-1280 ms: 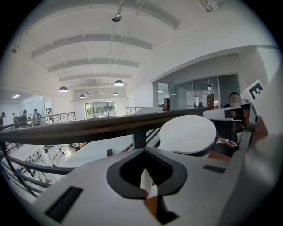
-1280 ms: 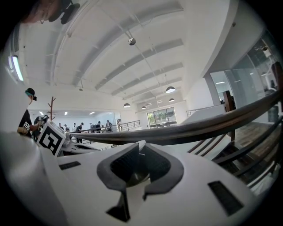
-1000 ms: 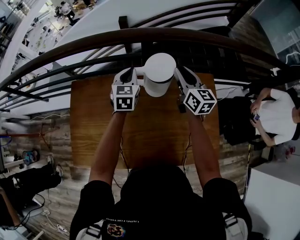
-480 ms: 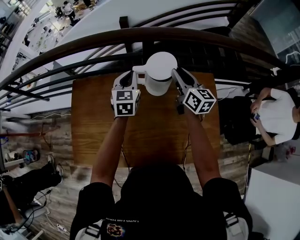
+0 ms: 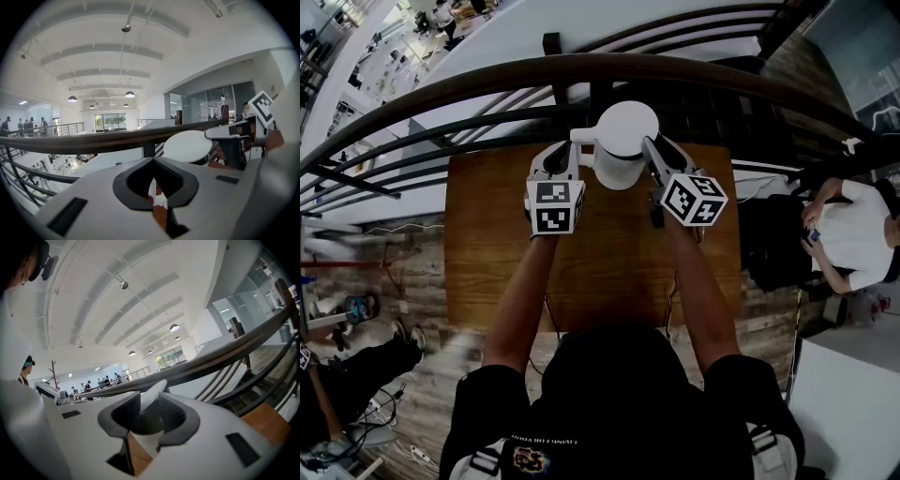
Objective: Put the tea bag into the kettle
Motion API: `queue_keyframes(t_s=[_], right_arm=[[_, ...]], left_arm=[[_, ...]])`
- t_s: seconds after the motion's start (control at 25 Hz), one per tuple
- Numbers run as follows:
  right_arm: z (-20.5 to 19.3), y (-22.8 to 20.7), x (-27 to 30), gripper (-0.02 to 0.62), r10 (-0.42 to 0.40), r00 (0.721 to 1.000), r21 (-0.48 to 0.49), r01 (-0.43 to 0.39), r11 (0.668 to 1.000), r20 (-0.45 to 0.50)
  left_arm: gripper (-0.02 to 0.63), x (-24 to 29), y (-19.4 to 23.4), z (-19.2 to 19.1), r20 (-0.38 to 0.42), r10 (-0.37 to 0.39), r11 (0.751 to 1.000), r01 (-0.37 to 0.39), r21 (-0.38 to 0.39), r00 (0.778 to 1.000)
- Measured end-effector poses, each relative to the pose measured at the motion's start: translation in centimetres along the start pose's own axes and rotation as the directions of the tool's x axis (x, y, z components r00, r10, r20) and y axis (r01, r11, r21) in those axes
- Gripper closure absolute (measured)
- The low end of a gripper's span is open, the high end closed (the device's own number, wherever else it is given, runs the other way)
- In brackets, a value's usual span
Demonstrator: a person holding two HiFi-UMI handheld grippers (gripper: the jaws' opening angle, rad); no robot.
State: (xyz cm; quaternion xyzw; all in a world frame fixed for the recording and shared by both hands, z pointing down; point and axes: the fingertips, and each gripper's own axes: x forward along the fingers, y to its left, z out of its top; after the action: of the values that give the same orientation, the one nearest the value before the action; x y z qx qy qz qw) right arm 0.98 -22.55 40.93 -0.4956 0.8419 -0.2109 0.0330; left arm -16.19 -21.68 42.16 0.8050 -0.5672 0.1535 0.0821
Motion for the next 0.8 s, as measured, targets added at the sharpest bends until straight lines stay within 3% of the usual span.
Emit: queue_keyframes(t_s=[0.44, 0.8], right_arm=[[2.4, 2.8, 0.5, 0.479, 0.001, 1.0, -0.17, 0.001, 0.985, 0.011], [4.1, 7.4, 1.7, 0.485, 0.043, 0.999, -0.36, -0.033, 0.932, 0.019]], left_arm=[[0.603, -1.0, 0.6, -0.4, -0.01, 0.008, 1.0, -0.008, -0.006, 1.0], [0.603, -1.3, 0.8, -0.7, -0.008, 0.004, 1.0, -0.004, -0.006, 1.0]])
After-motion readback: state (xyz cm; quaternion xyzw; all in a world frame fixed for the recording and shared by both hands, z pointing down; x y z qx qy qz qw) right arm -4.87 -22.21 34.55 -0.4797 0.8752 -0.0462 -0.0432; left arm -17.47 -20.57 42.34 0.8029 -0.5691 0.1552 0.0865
